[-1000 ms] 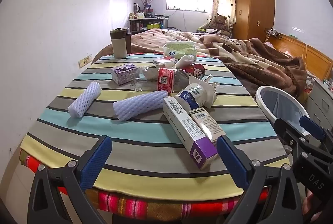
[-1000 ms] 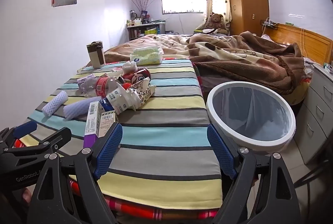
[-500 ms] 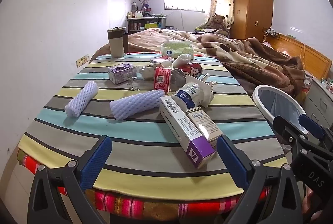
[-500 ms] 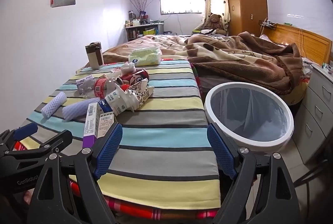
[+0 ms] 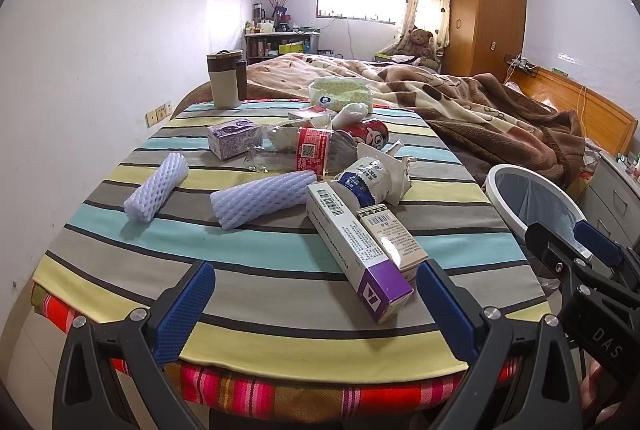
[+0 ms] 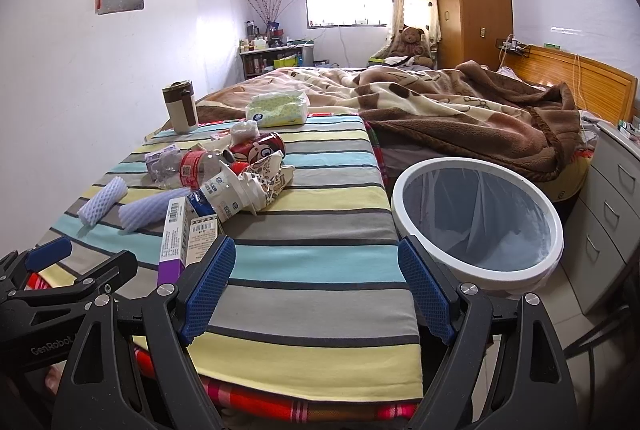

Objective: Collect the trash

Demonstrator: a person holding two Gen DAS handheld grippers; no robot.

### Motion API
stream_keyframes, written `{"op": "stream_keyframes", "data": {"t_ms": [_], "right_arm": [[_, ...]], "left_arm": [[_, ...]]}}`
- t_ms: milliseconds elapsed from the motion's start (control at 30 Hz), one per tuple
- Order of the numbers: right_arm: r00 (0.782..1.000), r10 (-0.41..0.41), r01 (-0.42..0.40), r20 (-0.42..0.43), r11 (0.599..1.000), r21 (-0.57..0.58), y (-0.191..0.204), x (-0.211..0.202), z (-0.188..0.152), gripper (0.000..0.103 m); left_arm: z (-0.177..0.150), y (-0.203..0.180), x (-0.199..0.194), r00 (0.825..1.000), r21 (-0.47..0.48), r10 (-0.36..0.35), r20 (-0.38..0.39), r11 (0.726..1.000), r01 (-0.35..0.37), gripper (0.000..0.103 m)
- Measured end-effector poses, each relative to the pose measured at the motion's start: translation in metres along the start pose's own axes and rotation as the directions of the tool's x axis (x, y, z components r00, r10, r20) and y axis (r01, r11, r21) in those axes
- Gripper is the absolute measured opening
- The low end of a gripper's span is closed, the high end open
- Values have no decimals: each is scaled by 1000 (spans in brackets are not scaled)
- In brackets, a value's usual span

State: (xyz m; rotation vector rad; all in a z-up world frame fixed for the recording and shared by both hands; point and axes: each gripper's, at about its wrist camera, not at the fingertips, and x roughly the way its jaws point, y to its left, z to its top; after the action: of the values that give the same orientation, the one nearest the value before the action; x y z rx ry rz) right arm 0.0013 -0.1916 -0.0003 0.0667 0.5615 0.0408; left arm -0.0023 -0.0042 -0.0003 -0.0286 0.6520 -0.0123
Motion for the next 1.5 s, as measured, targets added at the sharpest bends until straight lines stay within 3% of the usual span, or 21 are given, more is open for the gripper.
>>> {"op": "stream_keyframes", "data": {"t_ms": [1500], "right_arm": [[1000, -5, 5, -1, 1000, -5, 0, 0, -2, 85]], "left_arm": [[-2, 1, 1, 1000, -8, -6, -3, 1000, 6, 102]]}}
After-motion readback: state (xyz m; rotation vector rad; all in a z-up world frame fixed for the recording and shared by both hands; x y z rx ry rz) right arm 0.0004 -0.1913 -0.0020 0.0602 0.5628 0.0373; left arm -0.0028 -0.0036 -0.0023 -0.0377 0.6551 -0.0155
